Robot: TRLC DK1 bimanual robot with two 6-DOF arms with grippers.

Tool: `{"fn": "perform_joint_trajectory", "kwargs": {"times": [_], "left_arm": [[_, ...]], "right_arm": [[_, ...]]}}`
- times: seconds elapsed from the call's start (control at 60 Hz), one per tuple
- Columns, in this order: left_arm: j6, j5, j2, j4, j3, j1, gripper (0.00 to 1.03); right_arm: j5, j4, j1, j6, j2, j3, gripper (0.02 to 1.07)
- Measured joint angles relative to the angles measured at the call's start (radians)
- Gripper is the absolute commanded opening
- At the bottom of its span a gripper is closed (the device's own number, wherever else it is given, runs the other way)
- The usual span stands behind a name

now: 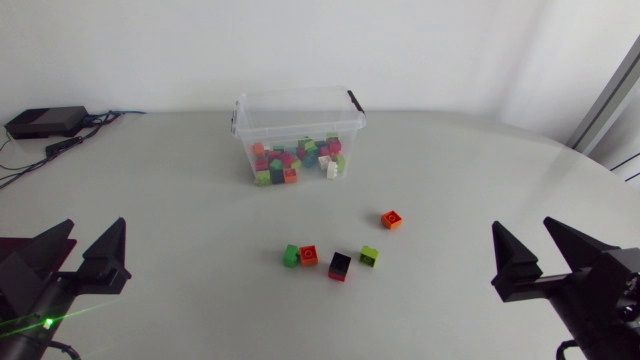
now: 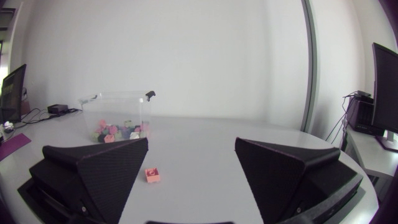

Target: Place the duplo bricks in the container

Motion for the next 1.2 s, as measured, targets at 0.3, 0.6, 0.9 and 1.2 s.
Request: {"fn": "perform_joint_trajectory", "kwargs": {"times": [0.3, 0.6, 0.9, 1.2], "left_arm": [[0.000, 0.000, 0.241, -0.003, 0.182, -0.067, 0.99], [0.000, 0.000, 0.584, -0.045, 0.411, -0.163, 0.96], [0.050, 0.000, 0.861, -0.153, 0.592, -0.238, 0.91], [0.207, 0.031, 1.184, -0.227, 0.744, -0.320, 0.92]], "right_arm": [[-0.001, 0.005, -0.005, 0.000, 0.200, 0.132, 1.03], [-0.001, 0.005, 0.014, 0.000, 0.436, 0.291, 1.03], [-0.004, -0.002, 0.039, 0.000, 0.590, 0.368, 1.03], [0.000, -0.052, 0.076, 0.002, 0.741, 0.438, 1.02]]}}
